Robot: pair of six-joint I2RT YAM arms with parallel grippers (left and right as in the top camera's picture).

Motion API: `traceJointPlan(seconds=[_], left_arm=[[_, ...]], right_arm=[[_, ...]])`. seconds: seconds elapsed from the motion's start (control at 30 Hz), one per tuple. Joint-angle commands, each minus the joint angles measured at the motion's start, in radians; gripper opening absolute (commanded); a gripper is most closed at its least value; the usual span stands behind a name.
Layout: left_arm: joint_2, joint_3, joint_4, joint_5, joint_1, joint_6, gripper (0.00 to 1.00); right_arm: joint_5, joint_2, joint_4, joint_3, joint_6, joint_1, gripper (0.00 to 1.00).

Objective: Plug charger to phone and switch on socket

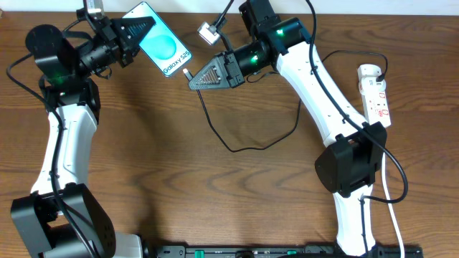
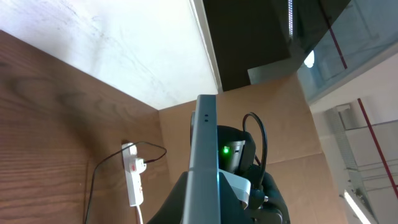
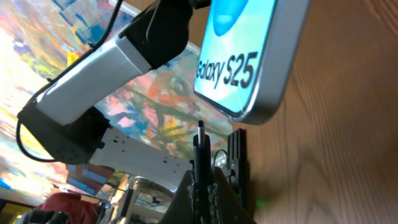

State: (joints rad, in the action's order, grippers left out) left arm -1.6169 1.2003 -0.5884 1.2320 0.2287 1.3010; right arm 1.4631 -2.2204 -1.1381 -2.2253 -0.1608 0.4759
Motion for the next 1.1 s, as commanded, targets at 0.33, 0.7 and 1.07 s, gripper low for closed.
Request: traceJointPlan(seconds=[0.33, 0.7, 1.07], left_arm=[[0.003, 0.011, -0.019, 0.024, 0.001, -0.016, 0.07], [0.003, 0.011, -0.019, 0.041, 0.001, -0.016, 0.07], [0.003, 0.011, -0.019, 0.063, 0.001, -0.025, 0.07]], right_arm=[[0.042, 0.009, 0.002, -0.005, 0.037, 0.031, 0.01], [-0.014, 0.009, 0.004, -0.004, 0.086, 0.029, 0.01], [-0.013, 0.009, 0.005, -0.004, 0.086, 0.029, 0.01]])
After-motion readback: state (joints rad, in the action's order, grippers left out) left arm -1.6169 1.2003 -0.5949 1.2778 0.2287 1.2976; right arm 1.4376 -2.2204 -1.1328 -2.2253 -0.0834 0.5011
